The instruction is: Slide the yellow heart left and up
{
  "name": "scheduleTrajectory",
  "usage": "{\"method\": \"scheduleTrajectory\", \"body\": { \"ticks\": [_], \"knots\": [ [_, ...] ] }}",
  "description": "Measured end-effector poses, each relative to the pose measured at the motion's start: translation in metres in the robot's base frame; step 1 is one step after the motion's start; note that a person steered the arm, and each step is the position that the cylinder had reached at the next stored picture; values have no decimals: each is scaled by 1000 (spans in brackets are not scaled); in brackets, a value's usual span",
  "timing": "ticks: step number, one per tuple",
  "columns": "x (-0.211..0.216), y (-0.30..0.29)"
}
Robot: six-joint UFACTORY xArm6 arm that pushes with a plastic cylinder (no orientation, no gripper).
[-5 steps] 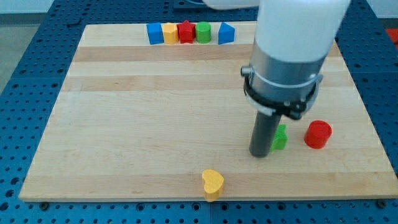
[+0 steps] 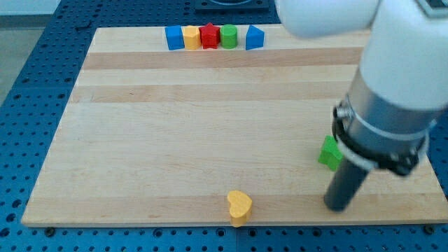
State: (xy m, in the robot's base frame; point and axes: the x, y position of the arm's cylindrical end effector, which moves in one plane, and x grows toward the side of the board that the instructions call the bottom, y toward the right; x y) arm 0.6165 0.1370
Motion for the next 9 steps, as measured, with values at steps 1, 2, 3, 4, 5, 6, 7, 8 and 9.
{"method": "scheduleTrajectory", "body": {
  "ticks": [1,2,3,4,5,6,7,8,9],
  "knots": [
    [2,-36],
    [-3,-154],
    [-44,-247],
    [-78,-279],
    [-90,-271],
    [-87,-318],
    [-48,-388],
    [-3,-433],
    [2,-432]
  ]
}}
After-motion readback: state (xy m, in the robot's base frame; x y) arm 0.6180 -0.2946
